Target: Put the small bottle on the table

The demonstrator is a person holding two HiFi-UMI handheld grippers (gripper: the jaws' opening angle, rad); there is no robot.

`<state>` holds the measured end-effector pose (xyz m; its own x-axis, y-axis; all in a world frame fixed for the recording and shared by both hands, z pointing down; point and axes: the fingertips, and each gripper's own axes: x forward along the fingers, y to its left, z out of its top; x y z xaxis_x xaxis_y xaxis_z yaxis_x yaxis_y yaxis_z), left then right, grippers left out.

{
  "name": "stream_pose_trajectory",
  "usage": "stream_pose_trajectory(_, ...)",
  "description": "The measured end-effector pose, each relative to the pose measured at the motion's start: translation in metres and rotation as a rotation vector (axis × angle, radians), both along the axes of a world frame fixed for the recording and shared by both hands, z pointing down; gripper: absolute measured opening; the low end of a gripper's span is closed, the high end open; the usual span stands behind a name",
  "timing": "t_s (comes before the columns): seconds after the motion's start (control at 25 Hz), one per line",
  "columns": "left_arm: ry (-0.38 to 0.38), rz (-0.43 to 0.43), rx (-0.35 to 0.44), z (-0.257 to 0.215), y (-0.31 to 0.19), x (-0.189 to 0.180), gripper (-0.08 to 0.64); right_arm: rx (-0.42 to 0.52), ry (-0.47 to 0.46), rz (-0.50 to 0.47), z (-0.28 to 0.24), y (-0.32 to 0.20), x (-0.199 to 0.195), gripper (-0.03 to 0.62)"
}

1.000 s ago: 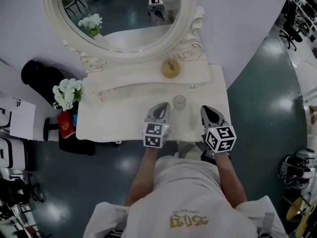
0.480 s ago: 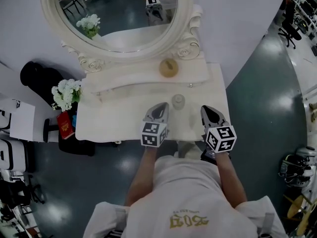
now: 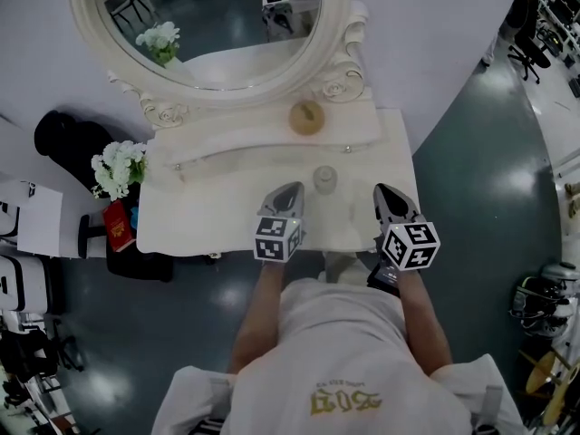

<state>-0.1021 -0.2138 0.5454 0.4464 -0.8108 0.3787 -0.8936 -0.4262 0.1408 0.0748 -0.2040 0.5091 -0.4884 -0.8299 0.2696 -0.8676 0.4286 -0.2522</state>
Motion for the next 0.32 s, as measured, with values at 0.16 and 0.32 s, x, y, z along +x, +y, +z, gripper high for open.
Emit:
stream_pose_trajectory(0.16, 0.038, 0.026, 0.006, -0.0019, -0.0011, 0.0039, 0.017, 0.002, -0.004, -0.027, -0.0010, -0.0002, -0.0037, 0.012)
stream_pose_trajectory(0.32, 0.133, 0.045, 0.015, -0.0081, -0.0061, 0.0051, 0.015, -0.017, -0.020, -0.068, 0.0024, -0.0035, -0.0051, 0.012)
